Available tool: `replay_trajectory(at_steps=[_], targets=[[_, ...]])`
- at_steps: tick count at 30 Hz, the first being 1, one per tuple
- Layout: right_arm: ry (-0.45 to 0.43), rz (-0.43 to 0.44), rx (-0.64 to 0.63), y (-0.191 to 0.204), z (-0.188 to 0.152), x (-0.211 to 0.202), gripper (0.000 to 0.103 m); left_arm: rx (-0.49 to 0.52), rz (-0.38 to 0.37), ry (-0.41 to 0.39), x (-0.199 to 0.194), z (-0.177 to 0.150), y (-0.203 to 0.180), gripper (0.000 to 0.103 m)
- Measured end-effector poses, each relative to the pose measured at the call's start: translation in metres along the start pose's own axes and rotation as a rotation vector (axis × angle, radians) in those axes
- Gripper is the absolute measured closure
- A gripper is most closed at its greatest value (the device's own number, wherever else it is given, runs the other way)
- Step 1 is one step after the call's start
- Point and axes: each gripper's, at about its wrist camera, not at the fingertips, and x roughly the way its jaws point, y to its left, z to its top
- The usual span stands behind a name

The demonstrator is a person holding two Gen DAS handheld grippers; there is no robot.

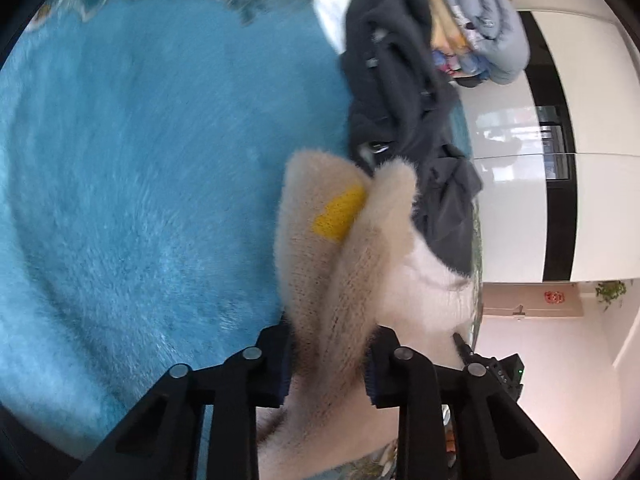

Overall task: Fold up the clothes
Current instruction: 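Lift the folded sweater with both grippers and carry it toward the clothes stack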

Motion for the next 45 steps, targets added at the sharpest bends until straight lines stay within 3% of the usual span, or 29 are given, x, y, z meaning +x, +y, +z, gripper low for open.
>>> replay_trajectory(at_steps=[13, 17, 21, 28, 35, 40, 45], targets=[[-0.008, 0.085, -0.047, 0.051, -0.028, -0.022, 0.068, 0.081, -0.005, -0.069, -0.076, -0.010, -0.017, 0.076], [-0.103, 0.095, -0.063, 0.049, -0.034, -0.081, 0.068, 0.115, -0.030, -0.071, -0.076, -0.018, -0.031, 0.076], [-0.200, 0.104, -0.078, 0.047, -0.040, -0.141, 0.068, 0.193, -0.080, -0.030, -0.068, -0.032, -0.070, 0.076], [-0.392, 0.103, -0.090, 0.033, -0.056, -0.259, 0.068, 0.391, -0.208, 0.142, -0.019, -0.081, -0.178, 0.076], [-0.643, 0.002, 0.004, -0.038, -0.106, -0.419, 0.069, 0.570, -0.289, 0.399, 0.053, -0.178, -0.291, 0.076], [-0.774, -0.055, 0.110, -0.095, -0.149, -0.500, 0.069, 0.698, -0.294, 0.531, 0.091, -0.257, -0.354, 0.076], [-0.836, -0.083, 0.217, -0.153, -0.169, -0.536, 0.069, 0.758, -0.260, 0.610, 0.121, -0.312, -0.383, 0.076]])
